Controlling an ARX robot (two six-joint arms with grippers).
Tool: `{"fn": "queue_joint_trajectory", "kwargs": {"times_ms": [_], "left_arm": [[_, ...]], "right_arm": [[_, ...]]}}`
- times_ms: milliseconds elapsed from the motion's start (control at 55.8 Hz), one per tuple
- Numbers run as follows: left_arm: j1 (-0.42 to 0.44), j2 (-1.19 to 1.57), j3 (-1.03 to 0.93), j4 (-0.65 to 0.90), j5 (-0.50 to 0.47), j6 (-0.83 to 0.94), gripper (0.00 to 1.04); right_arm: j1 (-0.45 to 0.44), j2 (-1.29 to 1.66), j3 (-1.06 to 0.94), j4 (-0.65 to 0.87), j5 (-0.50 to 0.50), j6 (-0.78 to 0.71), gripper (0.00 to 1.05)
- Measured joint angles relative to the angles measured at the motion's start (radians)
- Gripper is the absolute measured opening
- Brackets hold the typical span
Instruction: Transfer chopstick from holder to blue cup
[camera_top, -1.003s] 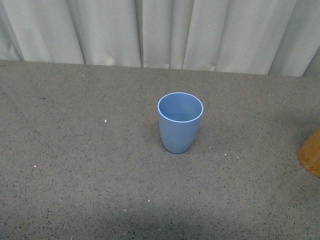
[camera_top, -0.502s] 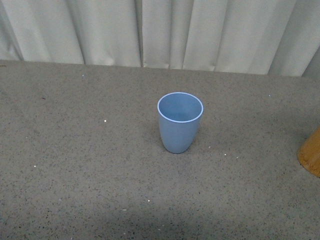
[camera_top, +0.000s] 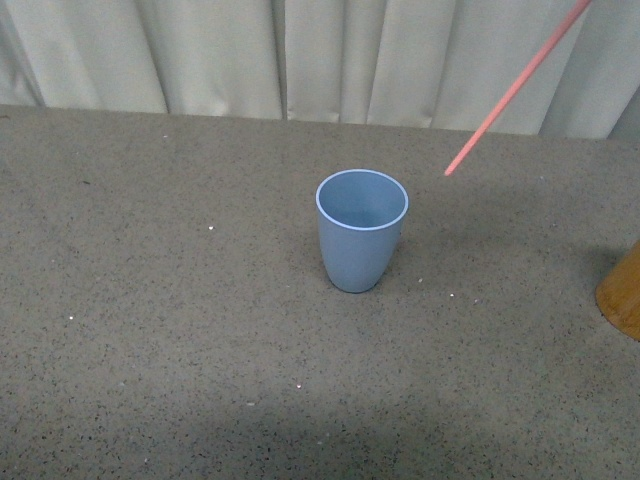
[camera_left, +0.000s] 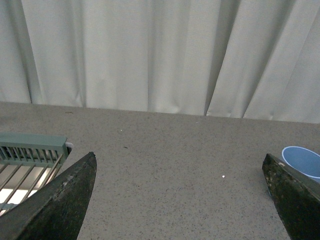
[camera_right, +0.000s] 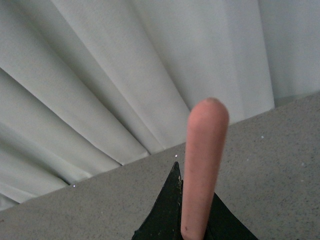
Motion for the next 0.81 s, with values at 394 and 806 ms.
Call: {"fn": "queue_joint_trajectory", "kwargs": {"times_ms": [394, 806], "left_arm": [[0.000, 0.000, 0.000, 0.000, 0.000, 0.000, 0.98], [0.000, 0.000, 0.000, 0.000, 0.000, 0.000, 0.98]], "right_arm": [[0.059, 0.114, 0.050, -0.004, 0.041, 0.018, 0.01], [0.067, 0.143, 0.051, -0.004, 0.056, 0.018, 0.01]]}}
